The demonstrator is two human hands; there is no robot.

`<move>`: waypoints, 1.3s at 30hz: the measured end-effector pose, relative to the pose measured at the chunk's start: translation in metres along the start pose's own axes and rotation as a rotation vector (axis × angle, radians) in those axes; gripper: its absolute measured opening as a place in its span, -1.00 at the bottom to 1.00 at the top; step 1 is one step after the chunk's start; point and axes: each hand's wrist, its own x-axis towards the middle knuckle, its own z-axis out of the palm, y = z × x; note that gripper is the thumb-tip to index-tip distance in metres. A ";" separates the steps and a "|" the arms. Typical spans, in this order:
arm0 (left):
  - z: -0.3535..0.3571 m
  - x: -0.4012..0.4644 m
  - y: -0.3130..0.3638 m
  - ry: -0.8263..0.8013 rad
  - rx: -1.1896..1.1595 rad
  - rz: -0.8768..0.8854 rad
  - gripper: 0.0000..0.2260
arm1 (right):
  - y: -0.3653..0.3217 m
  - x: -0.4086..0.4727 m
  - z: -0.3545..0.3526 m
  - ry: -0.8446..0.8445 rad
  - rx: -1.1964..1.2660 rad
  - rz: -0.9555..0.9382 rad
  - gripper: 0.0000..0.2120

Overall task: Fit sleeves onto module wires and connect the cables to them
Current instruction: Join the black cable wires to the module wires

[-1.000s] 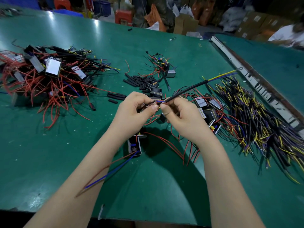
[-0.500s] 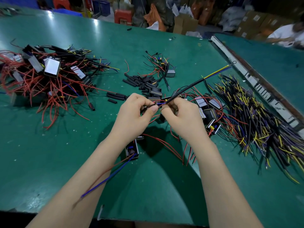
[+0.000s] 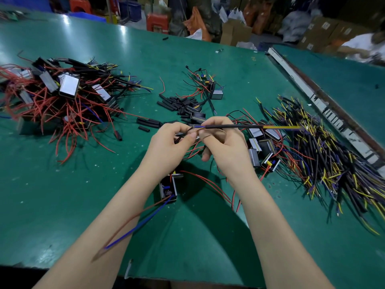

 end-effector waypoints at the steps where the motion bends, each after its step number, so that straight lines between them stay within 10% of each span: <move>1: -0.001 -0.001 0.001 -0.008 -0.029 -0.005 -0.84 | 0.001 0.000 0.001 0.026 -0.034 -0.021 -0.78; 8: 0.002 -0.003 0.006 -0.112 -0.181 -0.019 -0.84 | 0.003 -0.002 0.003 0.222 -0.382 -0.230 -0.78; 16: 0.001 0.000 -0.002 -0.075 -0.278 -0.063 -0.86 | -0.007 -0.001 0.001 0.017 0.210 0.094 -0.76; 28: 0.000 0.000 0.000 -0.188 -0.410 -0.034 -0.79 | -0.011 -0.002 -0.006 0.101 -0.021 -0.096 -0.79; 39: -0.018 0.000 -0.004 -0.418 -0.517 -0.001 -0.50 | -0.021 0.002 -0.015 -0.049 0.204 0.387 -0.77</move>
